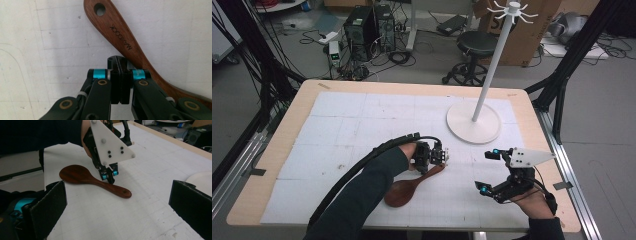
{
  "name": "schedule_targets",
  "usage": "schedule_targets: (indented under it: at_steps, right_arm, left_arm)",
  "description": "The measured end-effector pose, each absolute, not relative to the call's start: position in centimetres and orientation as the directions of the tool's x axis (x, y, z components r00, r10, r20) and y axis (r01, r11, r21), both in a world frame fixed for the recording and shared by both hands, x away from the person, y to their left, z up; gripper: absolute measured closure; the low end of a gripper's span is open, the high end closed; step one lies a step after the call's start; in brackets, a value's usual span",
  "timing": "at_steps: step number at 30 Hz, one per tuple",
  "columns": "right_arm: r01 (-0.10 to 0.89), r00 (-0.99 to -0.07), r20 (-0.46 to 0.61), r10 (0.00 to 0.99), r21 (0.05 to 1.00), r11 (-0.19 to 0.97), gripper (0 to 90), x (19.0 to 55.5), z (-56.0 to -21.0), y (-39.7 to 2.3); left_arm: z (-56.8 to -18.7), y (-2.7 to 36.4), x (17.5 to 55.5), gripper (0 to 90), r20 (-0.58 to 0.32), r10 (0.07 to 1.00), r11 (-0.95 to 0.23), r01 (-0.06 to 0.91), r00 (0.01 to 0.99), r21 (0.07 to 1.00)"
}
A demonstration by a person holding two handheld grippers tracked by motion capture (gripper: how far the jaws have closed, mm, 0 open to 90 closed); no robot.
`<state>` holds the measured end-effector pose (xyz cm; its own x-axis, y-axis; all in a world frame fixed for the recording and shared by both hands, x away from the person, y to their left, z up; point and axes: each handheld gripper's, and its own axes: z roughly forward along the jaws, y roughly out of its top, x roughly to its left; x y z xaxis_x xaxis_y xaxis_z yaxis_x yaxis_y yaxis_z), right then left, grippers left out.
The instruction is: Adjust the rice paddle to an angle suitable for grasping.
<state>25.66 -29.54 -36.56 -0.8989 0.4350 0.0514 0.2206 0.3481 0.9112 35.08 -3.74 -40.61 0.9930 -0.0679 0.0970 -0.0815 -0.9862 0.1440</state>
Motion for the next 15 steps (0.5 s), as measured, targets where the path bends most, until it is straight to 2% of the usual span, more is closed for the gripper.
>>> schedule_targets:
  at_steps: [7,15]
  right_arm:
    - [0.224,-0.898,0.054,0.437,0.91,0.348,0.5,25.8,-36.6,-29.5]
    - [0.224,-0.897,0.052,0.44,0.909,0.35,0.5,25.9,-36.7,-29.6]
  left_arm:
    - [-39.1,-2.4,35.6,86.9,0.09,0.059,-0.979,0.04,0.994,0.199]
    - [-37.8,-0.5,35.9,75.1,0.044,0.206,-0.954,0.191,0.978,0.231]
